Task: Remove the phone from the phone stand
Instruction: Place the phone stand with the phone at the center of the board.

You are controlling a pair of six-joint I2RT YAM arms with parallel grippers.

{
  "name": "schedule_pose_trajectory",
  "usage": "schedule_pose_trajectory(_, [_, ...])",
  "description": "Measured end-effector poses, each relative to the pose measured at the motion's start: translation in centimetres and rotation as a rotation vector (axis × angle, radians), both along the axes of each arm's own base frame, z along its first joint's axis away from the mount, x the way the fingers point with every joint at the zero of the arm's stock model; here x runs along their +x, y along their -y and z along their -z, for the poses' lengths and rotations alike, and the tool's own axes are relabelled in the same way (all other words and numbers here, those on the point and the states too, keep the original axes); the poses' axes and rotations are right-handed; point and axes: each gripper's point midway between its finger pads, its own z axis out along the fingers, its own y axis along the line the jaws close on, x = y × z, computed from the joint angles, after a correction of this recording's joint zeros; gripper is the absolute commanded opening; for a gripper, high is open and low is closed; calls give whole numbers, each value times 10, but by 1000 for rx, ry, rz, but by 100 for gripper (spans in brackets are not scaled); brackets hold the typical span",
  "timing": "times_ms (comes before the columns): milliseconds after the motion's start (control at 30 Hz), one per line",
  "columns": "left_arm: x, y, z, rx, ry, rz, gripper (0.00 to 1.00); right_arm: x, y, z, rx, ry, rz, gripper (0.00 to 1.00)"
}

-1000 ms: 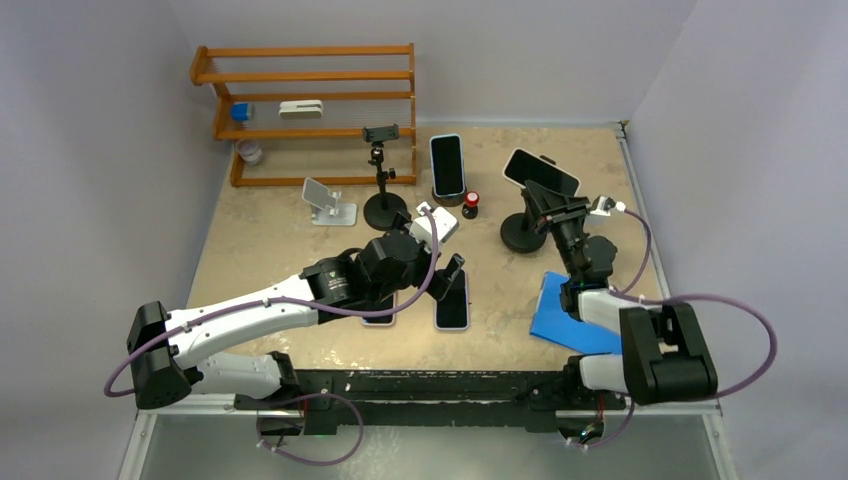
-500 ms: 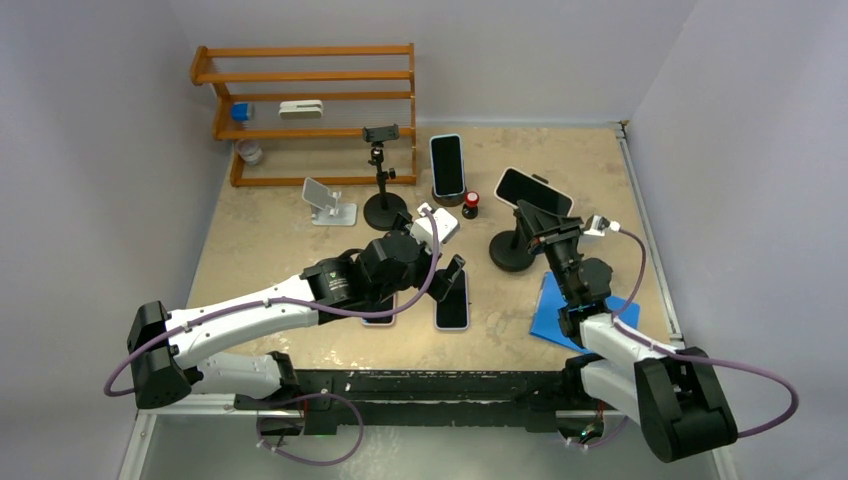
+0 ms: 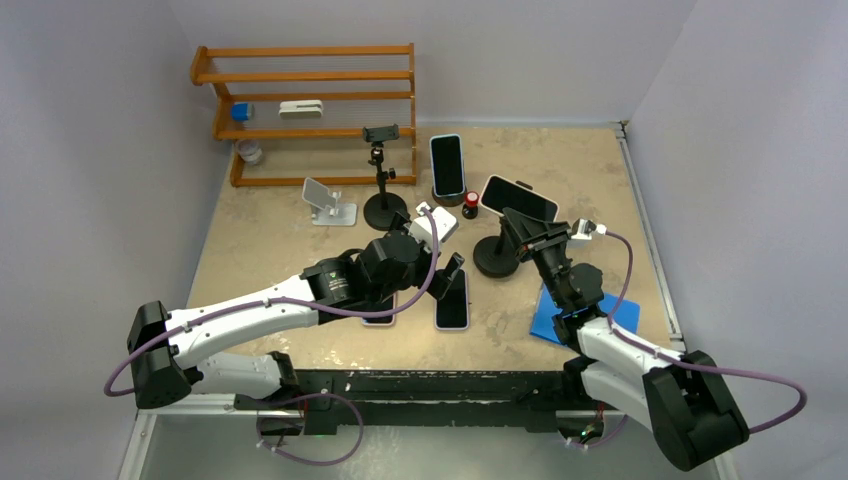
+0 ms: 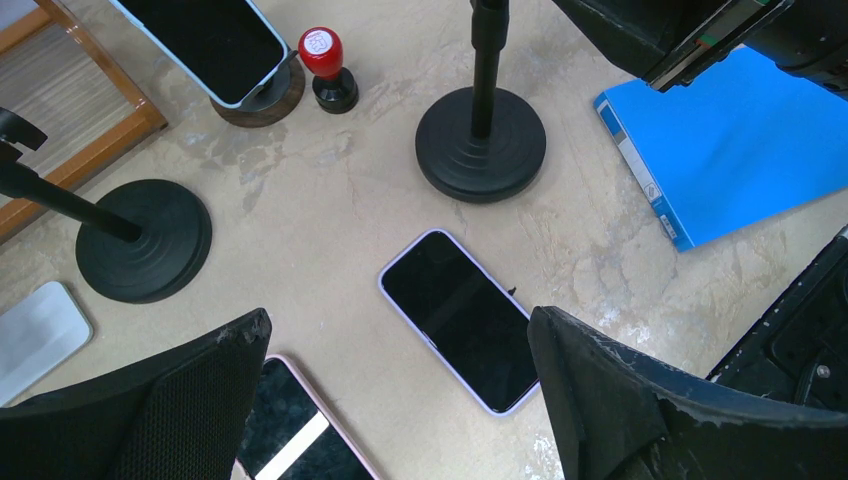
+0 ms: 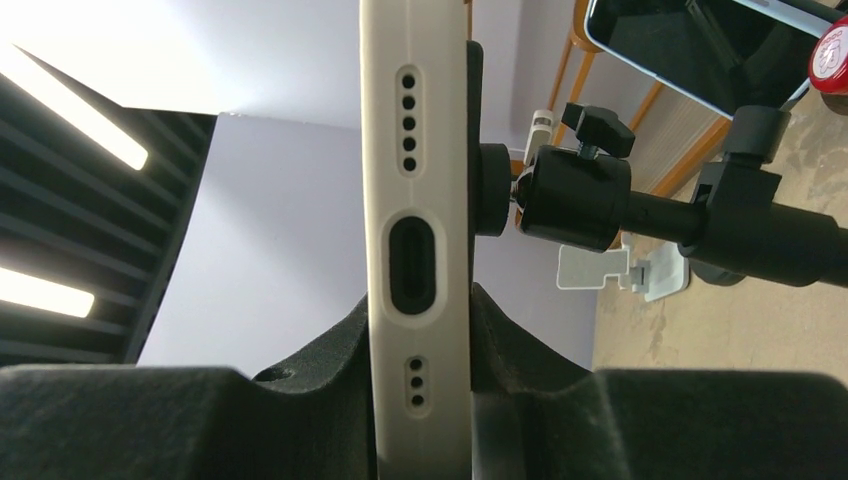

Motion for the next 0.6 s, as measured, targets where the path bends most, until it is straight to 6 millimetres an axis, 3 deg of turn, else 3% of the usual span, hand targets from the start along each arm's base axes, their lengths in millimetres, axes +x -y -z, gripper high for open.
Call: schedule_pose_trajectory(600, [2, -2, 0, 6, 7, -16, 99, -8, 1, 15, -1, -12, -5, 3])
